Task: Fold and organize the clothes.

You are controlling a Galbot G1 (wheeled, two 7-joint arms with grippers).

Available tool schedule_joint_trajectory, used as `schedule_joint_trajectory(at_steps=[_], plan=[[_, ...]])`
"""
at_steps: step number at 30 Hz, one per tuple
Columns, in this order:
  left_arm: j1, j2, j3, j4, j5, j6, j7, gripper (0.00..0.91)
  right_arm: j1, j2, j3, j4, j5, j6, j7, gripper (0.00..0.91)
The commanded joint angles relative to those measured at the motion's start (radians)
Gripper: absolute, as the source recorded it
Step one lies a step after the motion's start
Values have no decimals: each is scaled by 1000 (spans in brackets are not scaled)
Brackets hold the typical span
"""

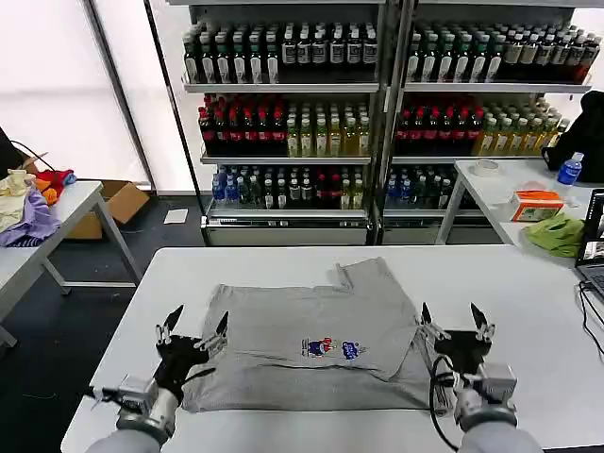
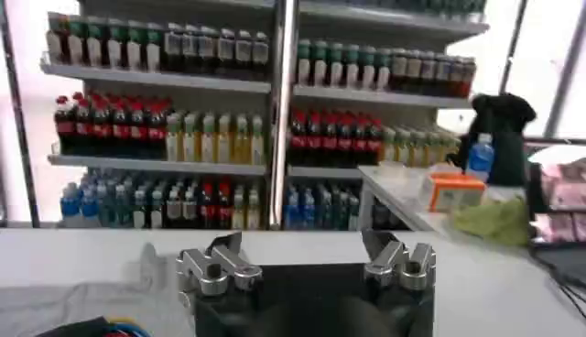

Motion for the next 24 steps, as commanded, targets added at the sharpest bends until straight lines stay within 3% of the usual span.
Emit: schedule_joint_trajectory(at_steps=[1,12,24], plan=[[-374,72,61,326,-114,28,34,907,468,-52,-140,-412,163,-31,-38,907],[-513,93,157,577,-139,99,47,907,680,42,-267,-791,68,1,-119,907],[-557,75,183,688,-119,119,62,907,704,127,-265,-936,56,-2,-124,907]])
